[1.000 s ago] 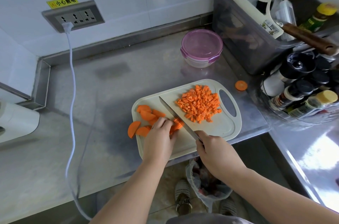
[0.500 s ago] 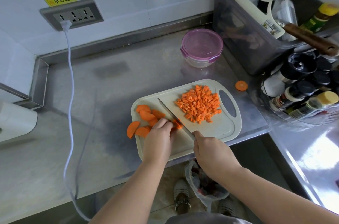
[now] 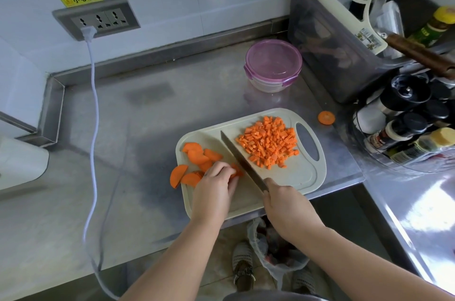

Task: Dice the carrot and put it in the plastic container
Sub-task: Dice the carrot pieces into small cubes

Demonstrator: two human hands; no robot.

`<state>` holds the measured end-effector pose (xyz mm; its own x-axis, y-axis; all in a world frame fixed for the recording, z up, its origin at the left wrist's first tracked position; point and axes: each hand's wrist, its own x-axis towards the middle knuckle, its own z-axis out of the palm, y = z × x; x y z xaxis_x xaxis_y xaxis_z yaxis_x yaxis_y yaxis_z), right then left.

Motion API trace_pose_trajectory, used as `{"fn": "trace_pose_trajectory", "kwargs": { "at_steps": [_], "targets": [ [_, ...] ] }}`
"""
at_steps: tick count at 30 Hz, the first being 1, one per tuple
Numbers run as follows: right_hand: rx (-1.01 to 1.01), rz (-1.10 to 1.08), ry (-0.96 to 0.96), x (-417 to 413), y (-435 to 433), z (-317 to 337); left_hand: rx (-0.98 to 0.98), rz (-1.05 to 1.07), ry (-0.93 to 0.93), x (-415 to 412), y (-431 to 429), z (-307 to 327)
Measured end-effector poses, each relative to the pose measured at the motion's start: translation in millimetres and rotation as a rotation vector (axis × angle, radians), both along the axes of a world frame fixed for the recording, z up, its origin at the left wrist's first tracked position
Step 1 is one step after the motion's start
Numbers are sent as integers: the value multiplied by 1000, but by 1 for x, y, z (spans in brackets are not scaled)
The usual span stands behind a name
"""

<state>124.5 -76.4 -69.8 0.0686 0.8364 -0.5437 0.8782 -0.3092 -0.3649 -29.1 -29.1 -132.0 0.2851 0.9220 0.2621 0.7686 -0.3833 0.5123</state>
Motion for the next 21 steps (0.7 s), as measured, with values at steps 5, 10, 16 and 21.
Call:
{"fn": "trace_pose_trajectory", "kwargs": {
  "at_steps": [5,10,16,21],
  "targets": [
    [44,-37,8,16,7,0,30,-29,0,0,2,-2],
    [84,-21,51,15,2,3,44,-26,-8,-1,3,-1],
    [83,13,43,5,-3,0,-48,30,53,-3,0,14],
    [84,45,34,2,-4,-3,-343,137,329,-4,2,29]
  ]
}}
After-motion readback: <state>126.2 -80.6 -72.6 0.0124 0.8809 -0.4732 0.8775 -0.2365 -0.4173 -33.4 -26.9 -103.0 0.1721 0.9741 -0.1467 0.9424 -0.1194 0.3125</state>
